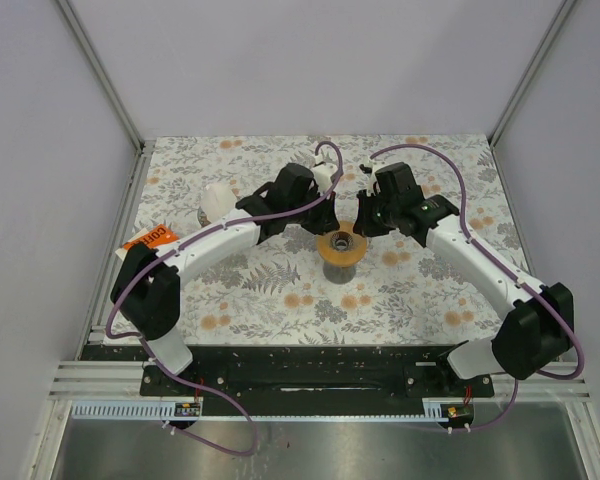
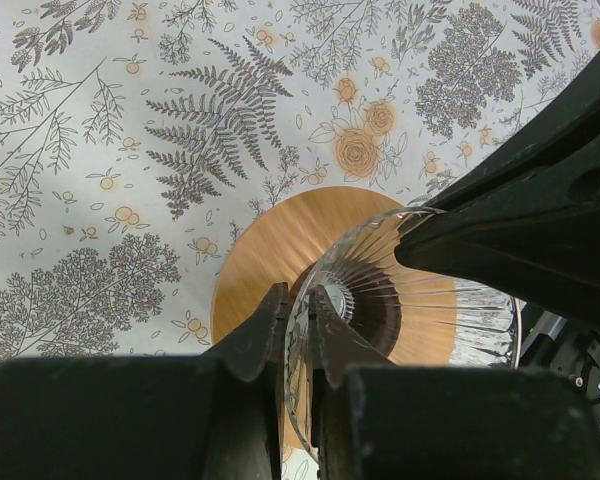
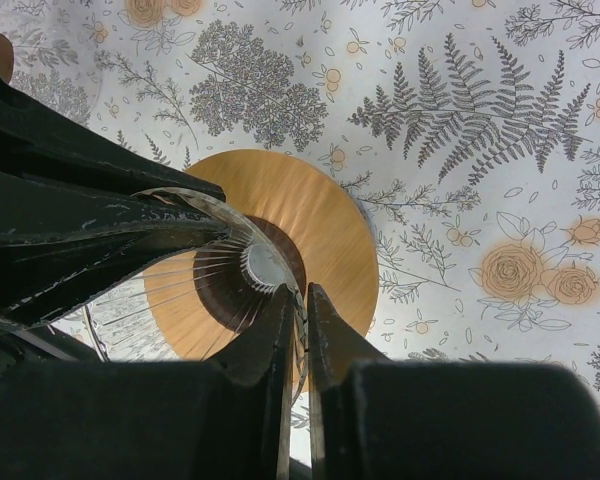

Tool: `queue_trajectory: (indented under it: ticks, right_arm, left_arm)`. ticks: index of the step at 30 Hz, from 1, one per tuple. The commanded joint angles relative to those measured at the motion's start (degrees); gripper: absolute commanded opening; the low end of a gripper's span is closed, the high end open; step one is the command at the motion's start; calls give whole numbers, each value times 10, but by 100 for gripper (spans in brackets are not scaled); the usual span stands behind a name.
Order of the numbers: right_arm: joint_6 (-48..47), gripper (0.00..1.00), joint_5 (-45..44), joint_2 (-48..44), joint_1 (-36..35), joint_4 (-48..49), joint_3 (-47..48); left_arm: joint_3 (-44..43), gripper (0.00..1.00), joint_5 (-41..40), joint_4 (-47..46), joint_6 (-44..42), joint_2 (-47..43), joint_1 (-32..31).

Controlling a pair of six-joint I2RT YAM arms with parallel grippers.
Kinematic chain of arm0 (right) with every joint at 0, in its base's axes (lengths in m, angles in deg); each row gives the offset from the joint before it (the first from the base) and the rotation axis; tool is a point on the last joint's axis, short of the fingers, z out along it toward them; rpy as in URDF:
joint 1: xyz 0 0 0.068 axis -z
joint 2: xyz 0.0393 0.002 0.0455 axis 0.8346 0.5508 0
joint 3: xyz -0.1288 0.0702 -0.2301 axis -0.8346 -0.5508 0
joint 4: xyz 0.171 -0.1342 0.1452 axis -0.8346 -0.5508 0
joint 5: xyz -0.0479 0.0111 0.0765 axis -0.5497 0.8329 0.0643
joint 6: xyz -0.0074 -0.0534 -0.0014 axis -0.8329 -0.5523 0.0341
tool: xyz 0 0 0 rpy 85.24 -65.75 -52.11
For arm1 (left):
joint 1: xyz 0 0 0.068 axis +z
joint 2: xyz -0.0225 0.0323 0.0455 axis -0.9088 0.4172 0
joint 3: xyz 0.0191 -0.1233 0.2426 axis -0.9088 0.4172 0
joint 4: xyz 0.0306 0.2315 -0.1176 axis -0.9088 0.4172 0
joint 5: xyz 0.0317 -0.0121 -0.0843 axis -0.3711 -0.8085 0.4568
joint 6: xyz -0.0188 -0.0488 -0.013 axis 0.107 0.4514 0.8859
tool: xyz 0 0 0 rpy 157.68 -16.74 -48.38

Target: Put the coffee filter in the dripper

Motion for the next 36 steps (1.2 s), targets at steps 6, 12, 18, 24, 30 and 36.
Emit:
queue_trajectory:
  ticks: [6,12,18,24,30,36]
  right_arm:
    - [-6,0,24,58,-16,-37,-59]
    - [-10,0,24,71,-16,-38,-54]
    - [-10,0,28,73,-16,-36,-50]
    - [-17,0,10,51,-16,-59,-9]
    - [-25,0,-3,45,-15,-80,19]
    - [-27,0,-4,40,-15,-90,31]
  left_arm:
    - [51,0,-35,82,-64,106,-45]
    - [44,0,-42,84,-67,113,-45]
    - [42,4,-45,82,-54,94,-45]
    - [-70,24,-15,133,-71,75,-41]
    - [-134,37,-24,161,-77,59,-32]
    - [-170,42,-19,186,-69,47,-10]
